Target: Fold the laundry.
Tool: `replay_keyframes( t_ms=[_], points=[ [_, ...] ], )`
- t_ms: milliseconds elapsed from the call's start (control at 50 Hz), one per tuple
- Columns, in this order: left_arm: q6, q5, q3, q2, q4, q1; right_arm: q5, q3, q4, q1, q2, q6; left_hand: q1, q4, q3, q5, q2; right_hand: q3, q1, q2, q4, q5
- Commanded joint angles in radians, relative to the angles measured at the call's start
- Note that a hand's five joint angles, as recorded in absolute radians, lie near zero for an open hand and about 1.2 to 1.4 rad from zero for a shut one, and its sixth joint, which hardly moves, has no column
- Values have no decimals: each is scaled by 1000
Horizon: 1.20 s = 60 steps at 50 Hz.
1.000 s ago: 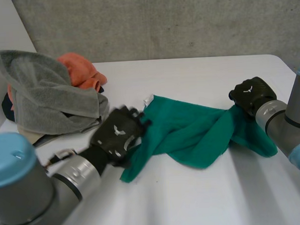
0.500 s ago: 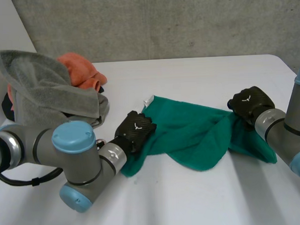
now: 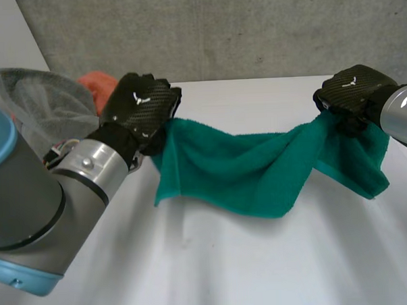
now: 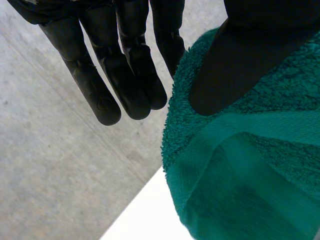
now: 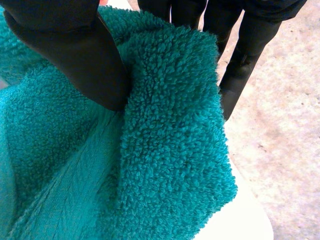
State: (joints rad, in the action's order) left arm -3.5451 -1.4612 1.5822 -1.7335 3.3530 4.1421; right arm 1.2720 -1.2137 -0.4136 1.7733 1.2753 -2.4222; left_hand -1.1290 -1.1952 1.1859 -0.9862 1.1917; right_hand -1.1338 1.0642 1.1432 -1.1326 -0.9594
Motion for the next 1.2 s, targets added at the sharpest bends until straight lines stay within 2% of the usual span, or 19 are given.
replay_keyframes(
  t_ms=[20,120,180,200,220,240,260,280,320,400,540,580,680,760,900,1040,1200],
  points=[
    [23,-1,36,-142,45,1,-5,17,5,-8,-115,-1,-267,-201,210,-236,205,-58,128,49,-59,-58],
    [18,-2,29,-205,54,-10,10,62,129,3,-180,-1,-267,-201,210,-236,205,-49,119,40,-50,-49],
    [34,-7,-19,-254,60,1,32,83,335,3,-261,3,-267,-201,210,-236,205,-11,81,2,-13,-11],
    [34,-8,-36,-273,62,0,40,83,398,5,-278,5,-267,-201,210,-236,205,94,-24,-103,92,94],
    [34,-13,-68,-302,62,-2,56,77,526,8,-310,8,-267,-201,210,-236,205,522,-452,-531,521,522],
    [34,-14,-85,-314,60,-3,66,69,591,9,-324,11,-267,-201,210,-236,205,799,-730,-809,798,800],
    [34,-16,-100,-327,59,-3,75,65,652,11,-338,15,-267,-201,210,-236,205,959,-890,-969,958,959],
    [34,-19,-122,-337,53,0,86,57,758,17,-359,25,-267,-201,210,-236,205,959,-890,-969,958,959],
    [34,-27,-139,-342,49,0,93,45,811,20,-369,34,-267,-201,210,-236,205,959,-890,-969,958,959],
    [48,-48,-153,-344,48,4,107,20,771,31,-346,35,-267,-201,210,-236,205,959,-890,-969,958,959],
    [114,-53,-146,-311,40,6,129,-53,431,17,-228,0,-267,-201,210,-236,205,959,-890,-969,958,959],
    [127,-51,-142,-287,37,9,127,-79,304,17,-211,-47,-267,-201,210,-236,205,959,-890,-969,958,959],
    [138,-51,-143,-249,37,10,115,-110,142,-11,-208,-199,-267,-201,210,-236,205,785,-715,-794,784,785],
    [140,-51,-146,-222,39,12,110,-132,150,-58,-208,-281,-267,-201,210,-236,205,641,-571,-650,640,641],
    [140,-50,-149,-209,39,24,50,-121,266,-71,-315,-305,-267,-201,210,-236,205,647,-577,-656,645,647],
    [140,-50,-146,-212,39,27,53,-52,375,-60,-416,-308,-267,-201,210,-236,205,644,-574,-653,642,644],
    [140,-50,-151,-213,40,39,52,45,389,-54,-514,-322,-267,-201,210,-236,205,588,-519,-598,587,588]
  ],
)
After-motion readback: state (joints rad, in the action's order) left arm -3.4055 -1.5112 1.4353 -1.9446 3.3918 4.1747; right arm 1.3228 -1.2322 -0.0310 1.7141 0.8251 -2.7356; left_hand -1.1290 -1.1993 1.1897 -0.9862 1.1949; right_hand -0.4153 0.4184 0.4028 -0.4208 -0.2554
